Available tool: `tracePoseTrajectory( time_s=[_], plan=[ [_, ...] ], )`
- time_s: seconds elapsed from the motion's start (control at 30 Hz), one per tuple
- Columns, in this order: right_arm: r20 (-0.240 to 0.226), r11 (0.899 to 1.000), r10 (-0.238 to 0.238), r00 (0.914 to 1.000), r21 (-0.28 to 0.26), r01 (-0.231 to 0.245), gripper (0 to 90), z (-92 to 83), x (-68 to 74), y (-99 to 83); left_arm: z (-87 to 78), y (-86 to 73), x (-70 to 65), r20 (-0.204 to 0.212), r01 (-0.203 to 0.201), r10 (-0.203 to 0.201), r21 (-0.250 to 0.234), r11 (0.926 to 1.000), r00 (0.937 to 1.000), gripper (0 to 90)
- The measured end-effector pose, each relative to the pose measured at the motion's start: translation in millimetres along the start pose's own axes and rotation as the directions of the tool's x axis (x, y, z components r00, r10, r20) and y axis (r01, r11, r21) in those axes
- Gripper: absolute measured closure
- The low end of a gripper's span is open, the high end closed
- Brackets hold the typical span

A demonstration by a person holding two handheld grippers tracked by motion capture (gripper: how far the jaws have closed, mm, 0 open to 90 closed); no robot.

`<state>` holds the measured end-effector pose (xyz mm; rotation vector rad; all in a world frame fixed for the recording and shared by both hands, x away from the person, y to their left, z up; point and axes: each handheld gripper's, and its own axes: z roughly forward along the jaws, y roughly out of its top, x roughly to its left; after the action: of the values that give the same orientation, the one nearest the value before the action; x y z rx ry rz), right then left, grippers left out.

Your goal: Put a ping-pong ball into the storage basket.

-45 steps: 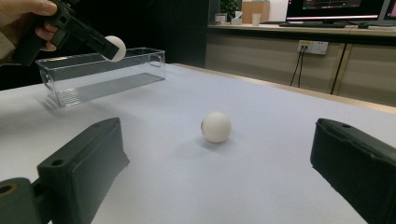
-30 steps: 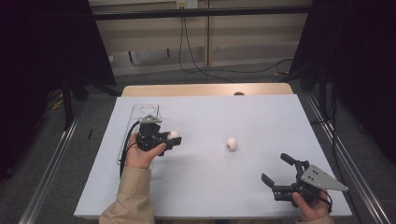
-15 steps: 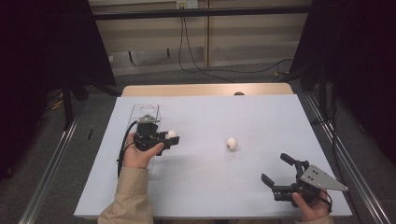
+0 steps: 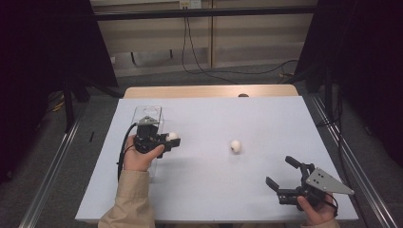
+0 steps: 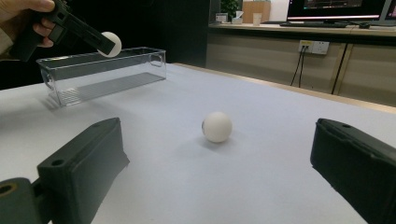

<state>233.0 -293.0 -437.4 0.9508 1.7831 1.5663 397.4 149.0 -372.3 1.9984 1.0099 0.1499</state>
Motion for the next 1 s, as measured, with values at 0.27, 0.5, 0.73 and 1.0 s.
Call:
tracePoseTrajectory(
  time_s=[0.27, 0.5, 0.73, 1.0],
  plan=[
    [0.002, 1.0, 0.003, 1.0, -0.001, -0.003, 2.3, 0.1, 0.1, 0.0, -4.2, -0.3, 3.6, -0.007, 0.005, -0.005, -0.007, 1.0, 1.0, 51.0],
    [0.0, 1.0, -0.001, 1.0, 0.0, 0.001, 2.4, 0.1, 0.1, -0.1, -7.6, -1.2, 7.0, -0.021, 0.009, -0.01, -0.017, 0.9998, 0.9997, 51.0],
    [0.0, 1.0, -0.002, 1.0, 0.0, 0.002, 2.4, 0.3, 0.1, -0.1, -9.5, -1.4, 8.8, -0.026, 0.008, -0.008, -0.018, 0.9998, 0.9996, 51.0],
    [-0.002, 1.0, -0.001, 1.0, 0.001, 0.001, 2.4, 0.5, 0.5, -0.1, -12.3, -1.9, 10.8, -0.032, 0.014, -0.015, -0.025, 0.9996, 0.9994, 51.0]
  ],
)
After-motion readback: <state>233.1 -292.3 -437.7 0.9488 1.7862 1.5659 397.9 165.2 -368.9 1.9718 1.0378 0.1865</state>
